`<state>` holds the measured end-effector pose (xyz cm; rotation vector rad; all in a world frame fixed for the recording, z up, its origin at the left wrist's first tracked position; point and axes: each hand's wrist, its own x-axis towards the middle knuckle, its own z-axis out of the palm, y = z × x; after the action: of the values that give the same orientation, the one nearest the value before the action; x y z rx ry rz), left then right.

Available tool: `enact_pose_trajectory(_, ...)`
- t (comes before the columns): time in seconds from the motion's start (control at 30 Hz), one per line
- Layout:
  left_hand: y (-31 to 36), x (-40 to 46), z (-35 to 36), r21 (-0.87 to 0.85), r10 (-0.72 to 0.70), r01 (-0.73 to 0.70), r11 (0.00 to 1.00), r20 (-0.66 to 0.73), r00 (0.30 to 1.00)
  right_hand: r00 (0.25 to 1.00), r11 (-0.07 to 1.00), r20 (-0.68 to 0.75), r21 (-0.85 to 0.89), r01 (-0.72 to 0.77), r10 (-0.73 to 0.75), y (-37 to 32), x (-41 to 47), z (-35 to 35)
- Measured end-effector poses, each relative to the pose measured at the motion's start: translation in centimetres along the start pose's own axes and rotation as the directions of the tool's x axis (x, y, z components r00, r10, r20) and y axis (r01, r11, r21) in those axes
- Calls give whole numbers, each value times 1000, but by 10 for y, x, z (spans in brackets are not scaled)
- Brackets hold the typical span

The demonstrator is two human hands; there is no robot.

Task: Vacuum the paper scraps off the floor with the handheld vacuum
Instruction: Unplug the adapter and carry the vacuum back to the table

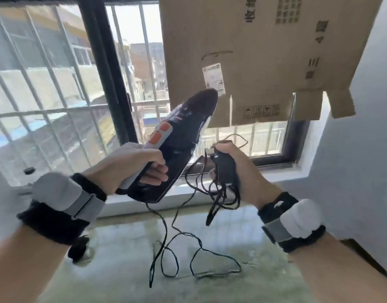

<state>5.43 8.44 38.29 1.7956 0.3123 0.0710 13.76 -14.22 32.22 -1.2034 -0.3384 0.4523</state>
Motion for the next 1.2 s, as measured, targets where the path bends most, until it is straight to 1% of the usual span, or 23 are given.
enact_pose_trajectory(0.17,-66,48,-8,94,-97,80,992,201,975,967,991,-219,62,-117,128,85,5,-16)
enact_pose_trajectory(0.2,-80,63,-7,123,-132,102,987,261,956,950,987,-273,96,-132,154,105,8,-23)
enact_pose_trajectory(0.3,-110,74,0,176,-190,136,975,336,923,908,972,-348,128,-198,231,140,2,-36)
enact_pose_trajectory(0.43,-158,97,19,229,-270,182,956,455,848,819,943,-476,246,-226,320,196,-3,-66)
enact_pose_trajectory(0.47,-168,100,21,245,-277,179,953,462,842,790,937,-509,250,-243,341,209,-4,-71)
enact_pose_trajectory(0.53,-197,113,40,290,-318,194,937,481,817,704,913,-581,283,-295,408,240,-10,-91)
enact_pose_trajectory(0.6,-217,117,50,326,-333,188,926,479,812,641,885,-611,341,-318,466,264,-16,-99)
enact_pose_trajectory(0.7,-244,124,61,395,-367,177,902,483,795,574,846,-622,359,-395,532,296,-18,-107)
enact_pose_trajectory(0.8,-271,134,73,446,-423,197,873,490,762,547,816,-607,389,-428,577,332,-17,-118)
enact_pose_trajectory(0.83,-276,133,73,457,-428,196,868,486,762,538,814,-613,391,-430,578,337,-16,-116)
enact_pose_trajectory(0.93,-299,140,83,512,-462,182,839,495,736,485,794,-631,444,-415,606,365,-15,-123)
enact_pose_trajectory(0.97,-307,144,87,525,-470,176,833,502,726,459,791,-648,445,-419,608,378,-13,-129)
enact_pose_trajectory(1.03,-317,146,92,565,-487,152,811,508,710,439,790,-666,423,-443,603,415,-16,-144)
enact_pose_trajectory(1.13,-333,155,99,639,-534,107,761,525,662,407,790,-695,405,-461,593,435,-22,-151)
enact_pose_trajectory(1.2,-343,161,100,669,-558,87,738,534,635,397,796,-711,392,-461,580,428,-28,-145)
